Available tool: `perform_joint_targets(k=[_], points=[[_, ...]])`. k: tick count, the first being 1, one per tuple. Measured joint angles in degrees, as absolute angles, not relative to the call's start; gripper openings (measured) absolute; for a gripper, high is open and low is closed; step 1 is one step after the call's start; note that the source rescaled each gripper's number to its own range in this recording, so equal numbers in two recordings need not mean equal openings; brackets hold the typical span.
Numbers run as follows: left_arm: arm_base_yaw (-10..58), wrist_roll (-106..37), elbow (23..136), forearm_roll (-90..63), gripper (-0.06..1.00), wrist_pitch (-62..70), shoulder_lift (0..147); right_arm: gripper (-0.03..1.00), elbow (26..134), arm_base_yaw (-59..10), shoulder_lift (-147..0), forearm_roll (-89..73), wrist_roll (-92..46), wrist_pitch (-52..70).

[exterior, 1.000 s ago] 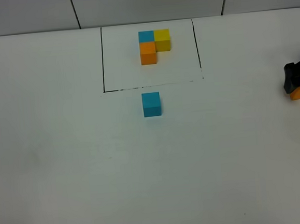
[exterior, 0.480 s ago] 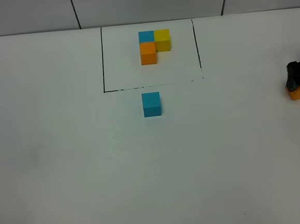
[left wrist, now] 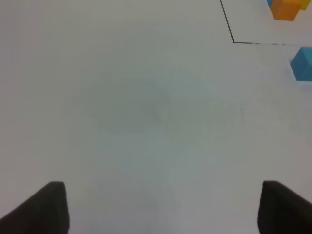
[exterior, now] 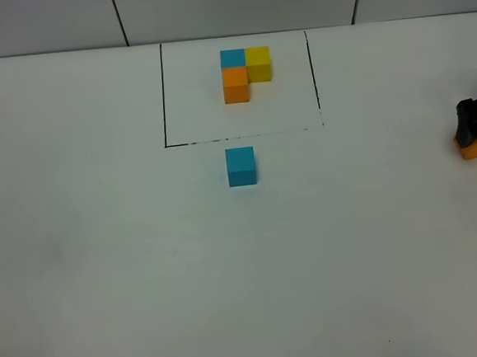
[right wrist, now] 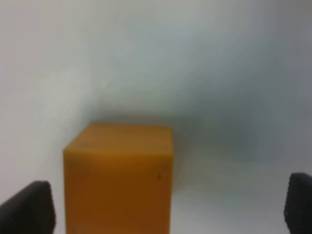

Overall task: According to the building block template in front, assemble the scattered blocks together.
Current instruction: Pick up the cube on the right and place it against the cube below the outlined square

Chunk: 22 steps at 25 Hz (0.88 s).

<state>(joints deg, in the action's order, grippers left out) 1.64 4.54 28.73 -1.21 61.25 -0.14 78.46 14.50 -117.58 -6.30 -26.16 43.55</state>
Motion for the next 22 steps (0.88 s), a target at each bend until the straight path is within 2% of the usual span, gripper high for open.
perform_joint_targets(k=[4,6,8,10,13,16,17,22], points=[[1.64,4.54,28.73,-1.16,0.68,61.25,-0.1,0.87,78.46,14.5,-117.58,-6.2,-26.16,44.34],[1.64,4.54,28.73,-1.1,0.68,61.25,-0.1,0.83,78.46,14.5,-117.58,-6.2,-26.16,44.4],[1.64,4.54,28.73,-1.1,0.68,61.25,-0.1,0.74,78.46,14.5,-117.58,-6.2,-26.16,44.4],[1.64,4.6,28.73,-1.1,0.68,61.25,-0.1,0.63,78.46,14.5,-117.58,-6.2,-26.16,44.4],[1.64,4.54,28.73,-1.1,0.68,61.25,-0.1,0.4,78.46,14.5,-117.58,-6.25,-26.4,44.52],[1.64,4.54,28.73,-1.06,0.68,61.25,-0.1,0.07,78.46,14.5,-117.58,-6.25,-26.5,44.52],[1.64,4.54,28.73,-1.06,0.68,61.25,-0.1,0.0,78.46,14.5,-117.58,-6.25,-26.5,44.52],[1.64,4.54,28.73,-1.06,0.68,61.25,-0.1,0.01,78.46,14.5,-117.58,-6.25,-26.5,44.52]])
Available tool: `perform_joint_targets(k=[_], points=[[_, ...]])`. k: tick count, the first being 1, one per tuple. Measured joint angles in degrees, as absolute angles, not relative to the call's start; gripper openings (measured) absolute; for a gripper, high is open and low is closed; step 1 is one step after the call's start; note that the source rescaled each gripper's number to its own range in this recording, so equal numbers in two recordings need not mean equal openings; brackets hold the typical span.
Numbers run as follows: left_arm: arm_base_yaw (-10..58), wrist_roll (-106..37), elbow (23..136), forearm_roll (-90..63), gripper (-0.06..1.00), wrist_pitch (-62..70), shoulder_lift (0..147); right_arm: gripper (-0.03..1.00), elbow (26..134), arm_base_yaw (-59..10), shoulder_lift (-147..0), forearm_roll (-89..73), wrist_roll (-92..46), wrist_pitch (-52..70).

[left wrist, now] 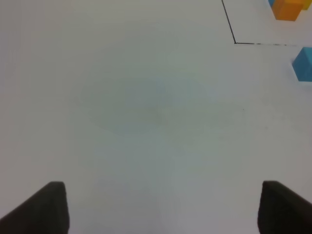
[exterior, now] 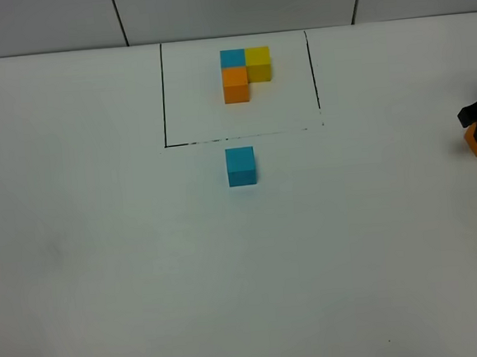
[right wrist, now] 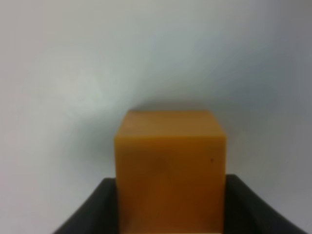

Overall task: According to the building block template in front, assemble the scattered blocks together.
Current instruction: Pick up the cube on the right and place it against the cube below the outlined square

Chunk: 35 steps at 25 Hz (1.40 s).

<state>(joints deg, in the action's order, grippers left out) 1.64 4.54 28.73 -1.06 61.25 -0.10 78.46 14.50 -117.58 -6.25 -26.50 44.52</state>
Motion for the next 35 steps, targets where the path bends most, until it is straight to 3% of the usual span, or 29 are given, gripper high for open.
perform_joint_targets(k=[21,35], points=[[1.64,4.54,28.73,-1.0,0.68,61.25,-0.1,0.01,79.62,13.67,-98.61,-12.15,-17.01,61.64],[1.64,4.54,28.73,-1.0,0.68,61.25,-0.1,0.01,76.41,0.6,-96.98,-7.96,-1.26,62.59]])
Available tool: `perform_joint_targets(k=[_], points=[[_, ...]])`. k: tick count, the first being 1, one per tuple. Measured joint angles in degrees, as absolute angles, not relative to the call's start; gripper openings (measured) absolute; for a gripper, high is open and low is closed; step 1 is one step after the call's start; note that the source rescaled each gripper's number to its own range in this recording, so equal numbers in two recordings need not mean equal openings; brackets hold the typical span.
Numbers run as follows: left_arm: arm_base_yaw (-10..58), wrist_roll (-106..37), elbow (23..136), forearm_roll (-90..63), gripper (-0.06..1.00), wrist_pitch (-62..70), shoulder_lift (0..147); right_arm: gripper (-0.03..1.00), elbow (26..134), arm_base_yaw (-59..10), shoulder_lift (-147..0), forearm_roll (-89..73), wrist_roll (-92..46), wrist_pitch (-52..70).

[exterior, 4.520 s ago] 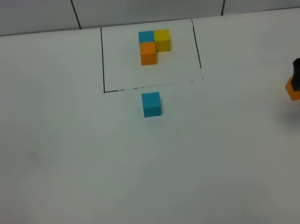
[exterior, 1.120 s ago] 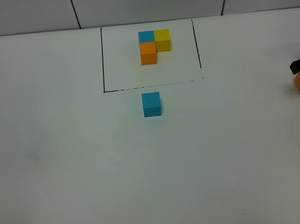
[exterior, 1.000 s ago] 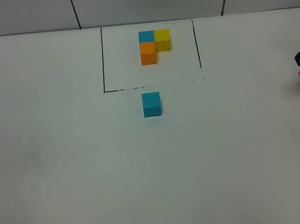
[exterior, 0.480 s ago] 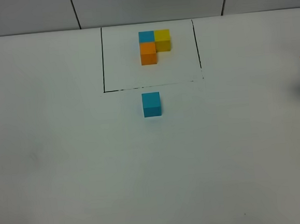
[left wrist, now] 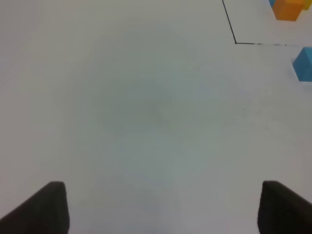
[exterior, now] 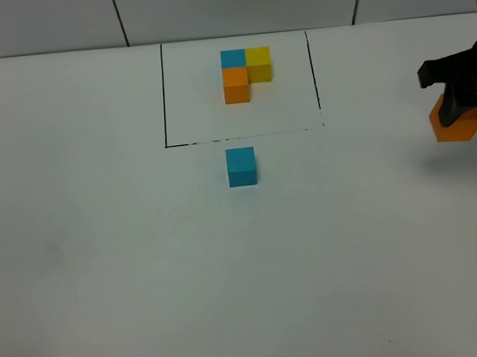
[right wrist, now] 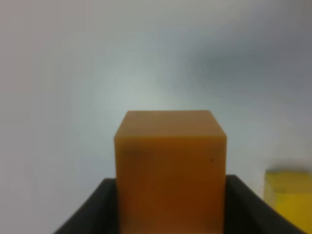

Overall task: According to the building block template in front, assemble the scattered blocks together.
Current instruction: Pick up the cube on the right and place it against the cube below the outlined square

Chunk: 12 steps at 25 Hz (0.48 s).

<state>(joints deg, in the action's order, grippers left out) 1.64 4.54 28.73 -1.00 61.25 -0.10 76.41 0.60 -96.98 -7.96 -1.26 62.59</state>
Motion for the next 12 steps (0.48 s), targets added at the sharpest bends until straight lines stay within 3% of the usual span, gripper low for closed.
perform_joint_targets(k=[12], points=[[1.64,4.54,28.73,-1.0,0.68,61.25,-0.1,0.01,66.8,-17.26,-96.98,-1.9,17.03,51.57]])
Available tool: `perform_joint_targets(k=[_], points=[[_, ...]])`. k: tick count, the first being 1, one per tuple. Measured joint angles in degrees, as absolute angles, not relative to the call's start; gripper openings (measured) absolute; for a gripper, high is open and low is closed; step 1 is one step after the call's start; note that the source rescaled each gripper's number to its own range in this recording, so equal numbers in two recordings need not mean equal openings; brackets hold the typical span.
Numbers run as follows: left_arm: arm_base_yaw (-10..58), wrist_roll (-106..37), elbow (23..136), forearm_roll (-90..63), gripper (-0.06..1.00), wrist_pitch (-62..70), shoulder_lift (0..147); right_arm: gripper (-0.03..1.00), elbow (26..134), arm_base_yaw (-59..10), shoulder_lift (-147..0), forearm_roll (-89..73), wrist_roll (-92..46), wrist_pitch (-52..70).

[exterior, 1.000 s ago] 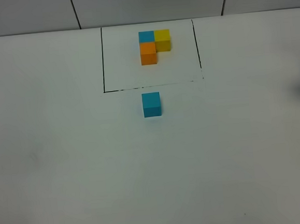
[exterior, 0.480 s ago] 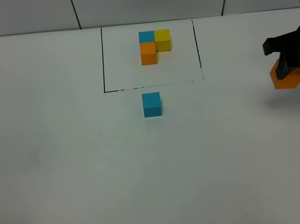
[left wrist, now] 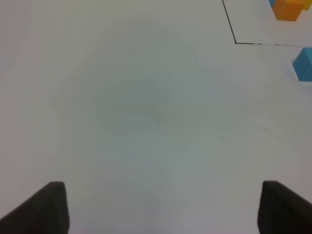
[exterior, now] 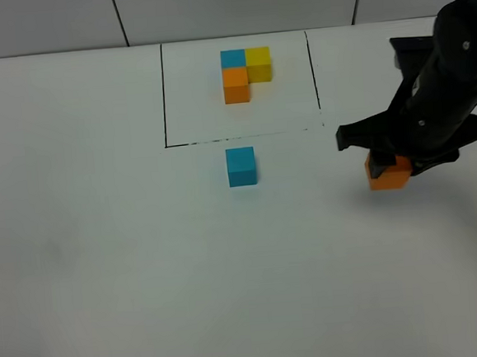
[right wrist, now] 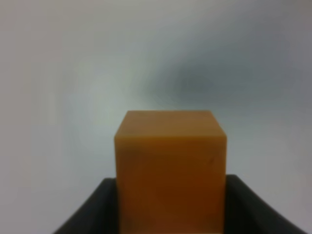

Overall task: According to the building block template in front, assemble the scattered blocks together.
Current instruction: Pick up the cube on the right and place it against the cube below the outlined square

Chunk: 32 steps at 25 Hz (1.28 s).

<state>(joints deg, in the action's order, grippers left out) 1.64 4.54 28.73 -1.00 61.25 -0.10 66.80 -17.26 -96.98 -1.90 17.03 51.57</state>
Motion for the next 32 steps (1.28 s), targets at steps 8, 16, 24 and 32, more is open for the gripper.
perform_joint_targets(k=[8,16,24,32], points=[[1.64,4.54,28.73,-1.0,0.68,61.25,-0.1,0.01,66.49,-27.42,-99.54,1.01,26.88,48.84],[1.64,4.69,28.73,-0.97,0.68,61.25,-0.1,0.01,69.94,-34.38,-105.76,-1.73,29.78,45.93],[1.64,4.69,28.73,-0.97,0.68,61.25,-0.1,0.01,81.68,-38.28,-114.52,-0.4,31.34,50.29],[1.64,4.69,28.73,-0.97,0.67,61.25,-0.1,0.01,88.81,-38.93,-120.71,0.0,32.81,50.8]])
